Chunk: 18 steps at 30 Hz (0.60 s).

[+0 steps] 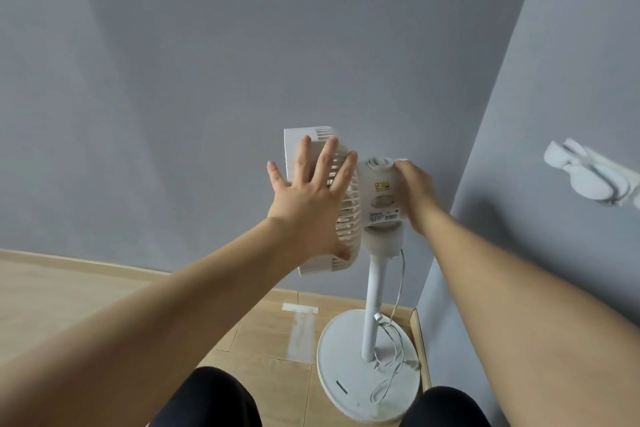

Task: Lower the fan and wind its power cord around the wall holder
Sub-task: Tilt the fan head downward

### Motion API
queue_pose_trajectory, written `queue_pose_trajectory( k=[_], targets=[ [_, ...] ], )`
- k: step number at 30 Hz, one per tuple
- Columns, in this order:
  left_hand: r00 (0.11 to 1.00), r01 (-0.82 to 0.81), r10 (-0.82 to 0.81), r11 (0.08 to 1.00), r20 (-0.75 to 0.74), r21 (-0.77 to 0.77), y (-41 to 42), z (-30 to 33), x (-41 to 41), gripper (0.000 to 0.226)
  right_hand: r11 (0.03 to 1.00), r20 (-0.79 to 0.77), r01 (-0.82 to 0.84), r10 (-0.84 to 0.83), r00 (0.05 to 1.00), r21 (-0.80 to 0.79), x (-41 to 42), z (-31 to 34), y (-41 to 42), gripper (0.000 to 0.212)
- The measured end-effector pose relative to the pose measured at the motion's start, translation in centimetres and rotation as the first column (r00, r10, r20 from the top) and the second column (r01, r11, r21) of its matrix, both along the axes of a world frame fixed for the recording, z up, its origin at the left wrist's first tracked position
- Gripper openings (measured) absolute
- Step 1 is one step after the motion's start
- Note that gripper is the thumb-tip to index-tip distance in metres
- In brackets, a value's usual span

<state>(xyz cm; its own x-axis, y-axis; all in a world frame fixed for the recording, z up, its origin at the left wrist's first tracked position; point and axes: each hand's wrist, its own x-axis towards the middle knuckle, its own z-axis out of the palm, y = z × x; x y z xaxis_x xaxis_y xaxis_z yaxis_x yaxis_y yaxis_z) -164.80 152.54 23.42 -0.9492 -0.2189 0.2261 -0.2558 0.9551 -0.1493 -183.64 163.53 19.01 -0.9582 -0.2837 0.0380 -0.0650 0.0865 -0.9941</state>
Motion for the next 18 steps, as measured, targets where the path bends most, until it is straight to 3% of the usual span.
queue_pose_trajectory(
  k=[3, 11, 18],
  targets=[
    [0.999, 0.039, -0.040, 0.999, -0.033, -0.035, -1.1, -0.7, 0.1, 0.149, 0.998, -0.055, -0.003, 0.006, 0.998, 0.063, -0.2, -0.1, 0.0, 0.018],
    [0.996, 0.079, -0.084, 0.991, -0.042, -0.111, -2.6, -0.6, -0.4, 0.147, 0.999, -0.046, -0.039, 0.040, 0.998, 0.025, -0.2, -0.4, -0.3, 0.018],
    [0.989, 0.128, -0.138, 0.980, -0.058, -0.154, -3.7, -0.7, -0.6, 0.148, 0.998, -0.110, 0.055, -0.052, 0.993, 0.022, 0.2, -1.1, 0.0, 0.025]
  ],
)
